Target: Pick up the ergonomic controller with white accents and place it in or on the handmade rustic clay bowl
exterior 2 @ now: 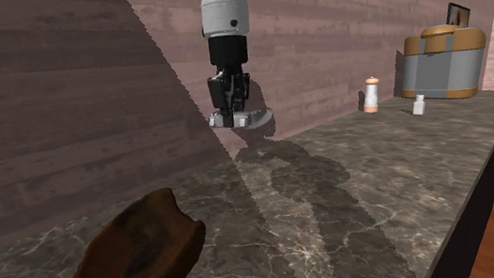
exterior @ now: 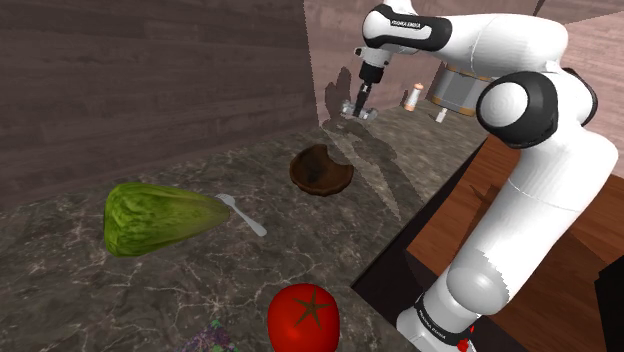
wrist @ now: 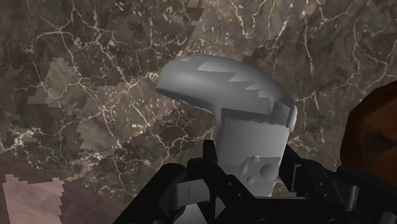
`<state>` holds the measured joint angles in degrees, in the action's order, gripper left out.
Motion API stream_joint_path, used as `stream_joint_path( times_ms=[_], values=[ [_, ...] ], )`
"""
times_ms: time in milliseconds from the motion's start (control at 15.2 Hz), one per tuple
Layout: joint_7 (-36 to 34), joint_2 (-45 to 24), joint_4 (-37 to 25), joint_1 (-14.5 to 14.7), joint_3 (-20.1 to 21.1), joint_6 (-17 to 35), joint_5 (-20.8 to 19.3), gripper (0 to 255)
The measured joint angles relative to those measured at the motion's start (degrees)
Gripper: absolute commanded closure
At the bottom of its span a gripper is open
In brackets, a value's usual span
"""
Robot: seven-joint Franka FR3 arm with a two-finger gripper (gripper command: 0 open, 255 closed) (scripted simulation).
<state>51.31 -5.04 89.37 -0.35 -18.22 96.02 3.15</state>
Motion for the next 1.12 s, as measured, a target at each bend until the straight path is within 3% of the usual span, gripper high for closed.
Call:
stream_joint_path(
  times_ms=[726,1122],
  values=[
    [-13.79,14.51,16.50,6.46,7.05,2.71,-3.85,255],
    [-21.95,20.43,22.09,9.41,12.12,2.43,-4.00,255]
  ],
)
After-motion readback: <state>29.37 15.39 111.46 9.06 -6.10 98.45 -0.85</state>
